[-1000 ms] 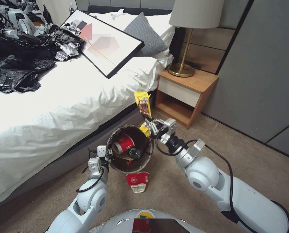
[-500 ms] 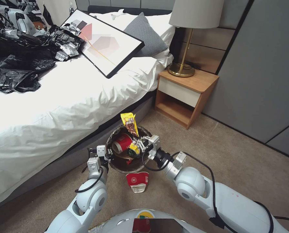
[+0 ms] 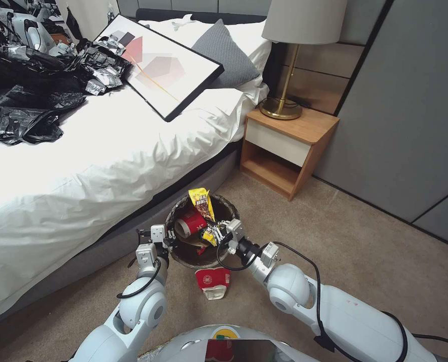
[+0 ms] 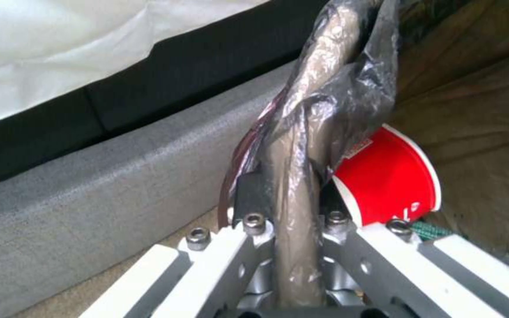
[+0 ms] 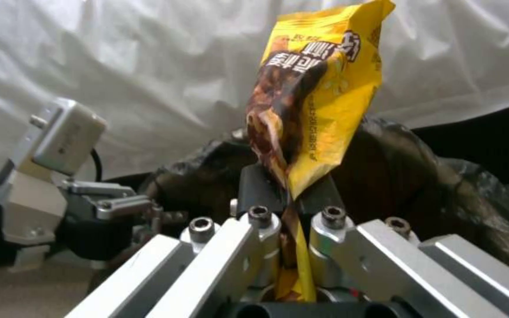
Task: Pick up the trash bin, then pick up the garbage from the floor and place it into the trash bin.
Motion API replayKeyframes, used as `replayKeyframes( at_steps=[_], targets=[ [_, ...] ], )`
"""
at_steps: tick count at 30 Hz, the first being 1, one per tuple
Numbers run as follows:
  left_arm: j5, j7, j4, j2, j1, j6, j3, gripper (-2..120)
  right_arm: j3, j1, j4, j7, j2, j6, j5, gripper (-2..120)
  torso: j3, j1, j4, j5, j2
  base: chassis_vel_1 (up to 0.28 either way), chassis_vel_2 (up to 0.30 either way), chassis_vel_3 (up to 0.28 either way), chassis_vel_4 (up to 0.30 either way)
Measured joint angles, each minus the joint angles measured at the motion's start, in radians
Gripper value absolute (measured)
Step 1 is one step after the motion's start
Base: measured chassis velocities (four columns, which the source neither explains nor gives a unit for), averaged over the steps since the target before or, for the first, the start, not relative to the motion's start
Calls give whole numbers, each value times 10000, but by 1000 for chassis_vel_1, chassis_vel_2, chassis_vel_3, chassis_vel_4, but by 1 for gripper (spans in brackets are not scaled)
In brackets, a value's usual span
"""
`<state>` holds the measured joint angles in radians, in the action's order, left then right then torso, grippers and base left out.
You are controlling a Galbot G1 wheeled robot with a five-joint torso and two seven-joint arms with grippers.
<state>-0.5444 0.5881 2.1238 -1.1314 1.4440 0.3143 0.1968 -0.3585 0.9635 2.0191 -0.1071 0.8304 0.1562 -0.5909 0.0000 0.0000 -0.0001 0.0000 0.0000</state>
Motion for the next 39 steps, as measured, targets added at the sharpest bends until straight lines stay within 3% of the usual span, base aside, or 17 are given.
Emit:
replayKeyframes(
  at_steps=[9,12,16,19,21,26,29,39],
  targets=[
    [-6,-9,-19,-12,-23,-15,-12,0,-263,-141,-445,-255,115,-29,261,28,0,0,1,0,0,0,0,0,0],
    [-16,-12,-48,-18,-30,-26,-15,0,-362,-215,-588,-446,195,-80,351,43,-1,0,0,0,0,0,0,0,0],
    [-17,-14,-68,-34,-36,-31,-15,0,-392,-268,-643,-556,249,-109,385,52,-1,0,1,0,0,0,0,0,0],
    [-17,-19,-92,-66,-37,-36,-31,0,-391,-301,-661,-670,269,-130,405,70,-1,0,0,0,0,0,0,0,0],
    [-17,-20,-95,-71,-38,-36,-36,0,-381,-301,-657,-682,265,-131,405,72,-1,0,1,0,0,0,0,0,0],
    [-9,-23,-129,-92,-43,-36,-53,0,-244,-237,-533,-730,205,-134,396,92,-1,0,0,0,0,0,0,0,0],
    [-5,-23,-151,-93,-50,-38,-55,0,-210,-228,-434,-765,175,-144,384,99,0,0,0,0,0,0,0,0,0],
    [-2,-26,-177,-129,-63,-44,-67,0,419,-136,124,-859,184,-157,225,100,0,0,1,1,0,0,0,0,0]
  ],
)
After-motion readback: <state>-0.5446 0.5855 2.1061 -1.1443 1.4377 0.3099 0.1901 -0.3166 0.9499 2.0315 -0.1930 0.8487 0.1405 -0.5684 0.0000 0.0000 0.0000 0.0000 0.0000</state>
